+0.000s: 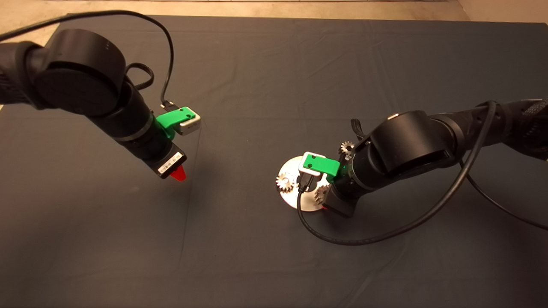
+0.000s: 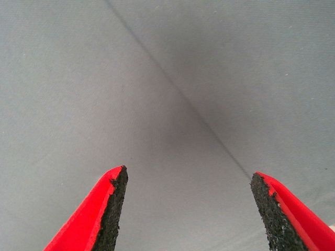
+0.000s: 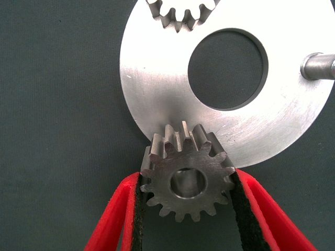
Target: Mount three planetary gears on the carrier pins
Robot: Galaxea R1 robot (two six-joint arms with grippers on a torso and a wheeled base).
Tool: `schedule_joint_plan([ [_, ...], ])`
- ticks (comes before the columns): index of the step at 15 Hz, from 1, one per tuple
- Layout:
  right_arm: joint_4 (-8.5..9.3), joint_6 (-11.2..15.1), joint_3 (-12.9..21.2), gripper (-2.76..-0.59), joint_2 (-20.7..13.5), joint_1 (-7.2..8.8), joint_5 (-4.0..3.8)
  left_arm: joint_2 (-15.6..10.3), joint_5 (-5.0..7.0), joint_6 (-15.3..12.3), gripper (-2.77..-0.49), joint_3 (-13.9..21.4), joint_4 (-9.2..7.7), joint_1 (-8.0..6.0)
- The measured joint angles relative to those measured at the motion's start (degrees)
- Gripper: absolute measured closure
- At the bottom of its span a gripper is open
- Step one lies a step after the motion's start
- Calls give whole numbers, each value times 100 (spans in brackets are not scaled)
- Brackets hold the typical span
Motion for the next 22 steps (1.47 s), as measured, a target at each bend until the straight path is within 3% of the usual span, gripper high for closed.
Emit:
schedule_joint_plan([
  [22, -41, -4, 26, -100, -204, -2, 2, -99, -2, 0, -164, 1, -16, -13],
])
